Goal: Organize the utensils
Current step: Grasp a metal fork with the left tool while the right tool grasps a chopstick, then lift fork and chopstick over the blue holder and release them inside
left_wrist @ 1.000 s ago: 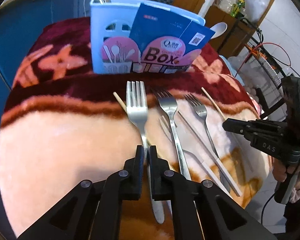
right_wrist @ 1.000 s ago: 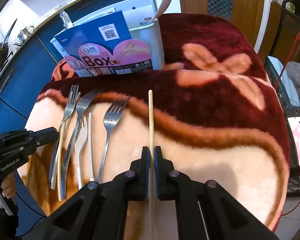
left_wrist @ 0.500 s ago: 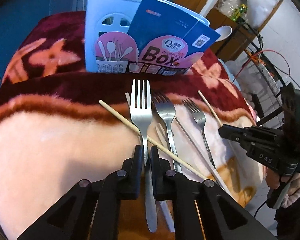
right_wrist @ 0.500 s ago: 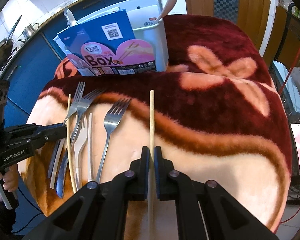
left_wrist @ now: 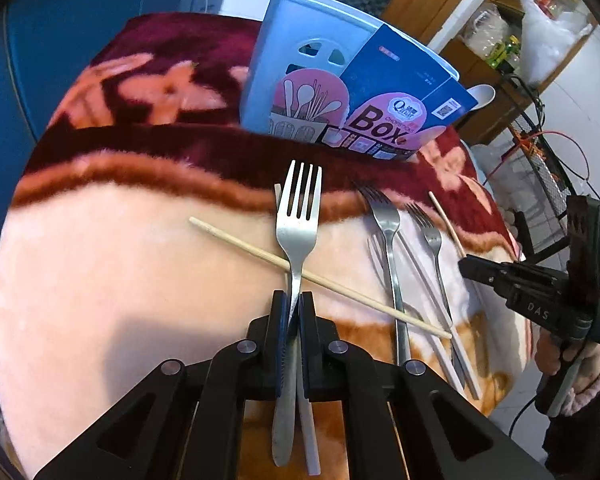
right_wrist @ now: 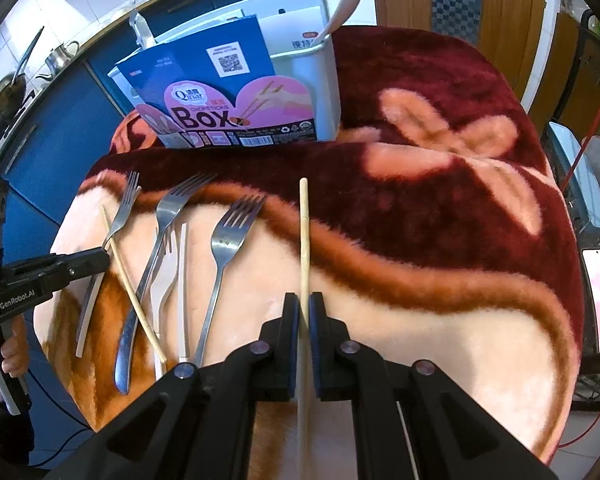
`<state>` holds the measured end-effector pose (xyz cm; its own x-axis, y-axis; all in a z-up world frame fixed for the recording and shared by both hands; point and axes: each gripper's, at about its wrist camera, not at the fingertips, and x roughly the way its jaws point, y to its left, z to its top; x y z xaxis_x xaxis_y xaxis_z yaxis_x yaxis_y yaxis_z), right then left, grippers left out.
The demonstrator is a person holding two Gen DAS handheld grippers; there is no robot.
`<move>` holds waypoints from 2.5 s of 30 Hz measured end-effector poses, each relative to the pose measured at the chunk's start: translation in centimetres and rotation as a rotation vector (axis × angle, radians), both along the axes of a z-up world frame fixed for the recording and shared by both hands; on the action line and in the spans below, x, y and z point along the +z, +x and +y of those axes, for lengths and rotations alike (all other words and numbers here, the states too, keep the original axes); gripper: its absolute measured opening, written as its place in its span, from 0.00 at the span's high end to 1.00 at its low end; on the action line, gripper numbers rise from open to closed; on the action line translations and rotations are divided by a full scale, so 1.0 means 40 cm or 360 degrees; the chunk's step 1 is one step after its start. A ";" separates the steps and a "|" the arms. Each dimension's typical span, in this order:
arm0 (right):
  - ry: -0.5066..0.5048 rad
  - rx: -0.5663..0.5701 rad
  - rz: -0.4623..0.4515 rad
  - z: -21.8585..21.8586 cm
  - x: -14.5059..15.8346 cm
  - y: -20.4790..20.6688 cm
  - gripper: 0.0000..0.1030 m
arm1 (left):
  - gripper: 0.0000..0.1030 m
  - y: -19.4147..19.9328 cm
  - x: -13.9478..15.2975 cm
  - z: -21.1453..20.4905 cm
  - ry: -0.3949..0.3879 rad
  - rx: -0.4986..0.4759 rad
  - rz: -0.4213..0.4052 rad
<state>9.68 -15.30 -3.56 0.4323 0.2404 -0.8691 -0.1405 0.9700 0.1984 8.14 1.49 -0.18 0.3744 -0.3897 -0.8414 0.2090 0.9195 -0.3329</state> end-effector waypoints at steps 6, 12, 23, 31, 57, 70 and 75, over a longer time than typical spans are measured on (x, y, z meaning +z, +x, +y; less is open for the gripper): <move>0.0015 0.0015 0.0014 -0.001 -0.001 0.009 0.91 | 0.93 0.019 -0.005 -0.013 0.0007 -0.0014 0.0005; 0.0047 0.0038 0.0041 -0.004 0.000 0.030 0.91 | 0.96 0.011 0.015 0.010 -0.0043 0.0001 -0.0043; 0.0140 0.0029 -0.0177 -0.012 0.057 -0.013 0.94 | 0.96 -0.045 0.103 0.028 -0.0100 0.0000 -0.0312; 0.0296 -0.0043 -0.0572 -0.029 0.125 -0.078 0.94 | 0.97 -0.071 0.186 0.019 -0.0182 0.0069 -0.0629; 0.0423 -0.0149 -0.1120 -0.023 0.284 0.051 0.94 | 0.96 0.183 0.387 -0.059 -0.0185 0.0374 -0.1344; 0.0182 -0.0351 -0.1474 0.032 0.309 0.216 0.94 | 0.96 0.224 0.282 -0.062 -0.0121 0.0430 -0.1382; 0.0078 -0.0383 -0.1479 0.057 0.281 0.274 0.94 | 0.96 0.223 0.246 -0.063 -0.0103 0.0457 -0.1398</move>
